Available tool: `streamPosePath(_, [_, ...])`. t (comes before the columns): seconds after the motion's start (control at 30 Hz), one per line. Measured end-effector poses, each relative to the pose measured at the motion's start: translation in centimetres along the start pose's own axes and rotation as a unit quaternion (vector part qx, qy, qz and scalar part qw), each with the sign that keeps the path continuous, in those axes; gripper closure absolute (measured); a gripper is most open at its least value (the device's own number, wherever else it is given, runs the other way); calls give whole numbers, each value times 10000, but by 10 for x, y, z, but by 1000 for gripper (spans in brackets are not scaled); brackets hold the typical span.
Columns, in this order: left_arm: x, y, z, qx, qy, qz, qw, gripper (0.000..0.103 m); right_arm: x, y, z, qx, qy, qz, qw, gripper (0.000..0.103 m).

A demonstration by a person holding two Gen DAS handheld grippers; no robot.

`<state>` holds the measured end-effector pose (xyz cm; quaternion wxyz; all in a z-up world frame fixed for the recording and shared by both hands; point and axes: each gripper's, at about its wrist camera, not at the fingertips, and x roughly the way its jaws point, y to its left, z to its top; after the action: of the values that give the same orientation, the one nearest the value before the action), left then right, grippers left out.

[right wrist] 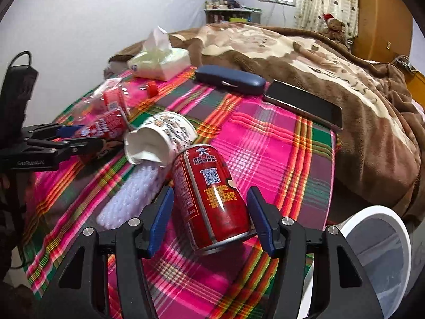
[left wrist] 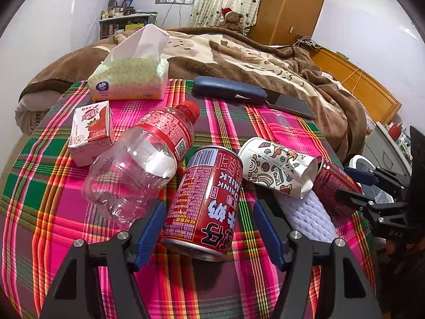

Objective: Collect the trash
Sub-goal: 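Grasp the red cartoon-printed can with the right tool while the left tool grasps the red milk-drink can, then carry the red can with the right tool while the left tool carries its can over the bin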

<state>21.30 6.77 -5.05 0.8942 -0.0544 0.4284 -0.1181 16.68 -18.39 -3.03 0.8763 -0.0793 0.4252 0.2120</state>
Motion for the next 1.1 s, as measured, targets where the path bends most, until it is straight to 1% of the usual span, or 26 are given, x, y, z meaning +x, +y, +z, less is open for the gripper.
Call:
streamPosePath(0.03, [0, 0, 0, 7, -4, -5, 10000, 35, 3, 0, 0, 46, 35, -100, 9999, 44])
streamPosePath(0.13, [3, 0, 1, 10, 33, -30, 10000, 35, 11, -1, 2, 159, 106, -103, 9998, 42])
streamPosePath(0.37, [12, 2, 2, -61, 107, 9, 9999, 35, 22, 6, 3, 71, 231, -262, 9994, 42])
streamPosePath(0.47, [13, 0, 2, -56, 87, -52, 9999, 35, 24, 5, 3, 181, 249, -253, 9992, 42])
streamPosePath(0.63, [19, 0, 2, -96, 159, -49, 9998, 35, 28, 0, 2, 449, 297, -197, 9984, 43])
streamPosePath(0.77, [18, -2, 3, -92, 113, -117, 9998, 35, 28, -1, 1, 600, 274, -128, 9977, 43])
streamPosePath(0.83, [17, -3, 3, -90, 94, -99, 9999, 38, 27, -1, 0, 646, 242, -115, 9976, 43])
streamPosePath(0.87, [17, -3, 3, -92, 95, -73, 9999, 41, 27, -1, 0, 665, 223, -116, 9975, 44])
streamPosePath(0.9, [17, -3, 3, -91, 100, -53, 9999, 46, 26, -1, 0, 692, 205, -144, 9973, 45])
streamPosePath(1.1, [16, -6, 2, -102, 109, -68, 9999, 47, 25, 3, -2, 664, 183, -229, 9974, 47])
